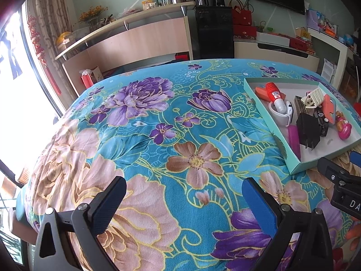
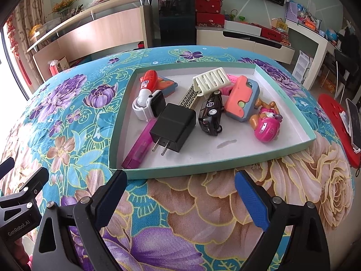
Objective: Organize rigid objects
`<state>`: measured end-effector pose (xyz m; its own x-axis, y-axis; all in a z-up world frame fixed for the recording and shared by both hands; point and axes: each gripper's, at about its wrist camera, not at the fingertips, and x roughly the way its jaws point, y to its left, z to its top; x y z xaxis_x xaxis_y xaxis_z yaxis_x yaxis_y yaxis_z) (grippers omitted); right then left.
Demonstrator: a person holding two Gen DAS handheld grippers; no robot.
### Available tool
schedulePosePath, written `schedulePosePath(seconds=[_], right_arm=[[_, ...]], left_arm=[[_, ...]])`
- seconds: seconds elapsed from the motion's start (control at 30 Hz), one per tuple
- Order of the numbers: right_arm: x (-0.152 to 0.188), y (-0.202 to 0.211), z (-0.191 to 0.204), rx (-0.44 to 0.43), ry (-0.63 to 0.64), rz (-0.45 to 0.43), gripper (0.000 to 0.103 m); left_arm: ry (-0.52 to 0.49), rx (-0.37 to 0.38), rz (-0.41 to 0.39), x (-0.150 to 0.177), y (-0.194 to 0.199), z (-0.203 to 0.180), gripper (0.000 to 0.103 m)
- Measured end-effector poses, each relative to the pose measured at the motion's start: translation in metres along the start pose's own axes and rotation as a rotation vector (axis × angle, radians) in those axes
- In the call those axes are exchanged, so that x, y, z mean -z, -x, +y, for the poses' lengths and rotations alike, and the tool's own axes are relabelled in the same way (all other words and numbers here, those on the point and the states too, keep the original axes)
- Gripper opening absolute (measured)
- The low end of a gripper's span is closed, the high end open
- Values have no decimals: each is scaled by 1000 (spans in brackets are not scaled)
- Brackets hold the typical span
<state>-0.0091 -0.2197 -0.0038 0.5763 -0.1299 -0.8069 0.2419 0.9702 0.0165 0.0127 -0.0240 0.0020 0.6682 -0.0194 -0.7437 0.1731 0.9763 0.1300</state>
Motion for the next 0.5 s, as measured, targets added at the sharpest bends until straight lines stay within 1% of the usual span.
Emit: schedulePosePath(seconds=[0.5], right_arm=[[2,0,2,4,14,-2,96]], left_arm=[[19,7,-4,0,0,3,103]])
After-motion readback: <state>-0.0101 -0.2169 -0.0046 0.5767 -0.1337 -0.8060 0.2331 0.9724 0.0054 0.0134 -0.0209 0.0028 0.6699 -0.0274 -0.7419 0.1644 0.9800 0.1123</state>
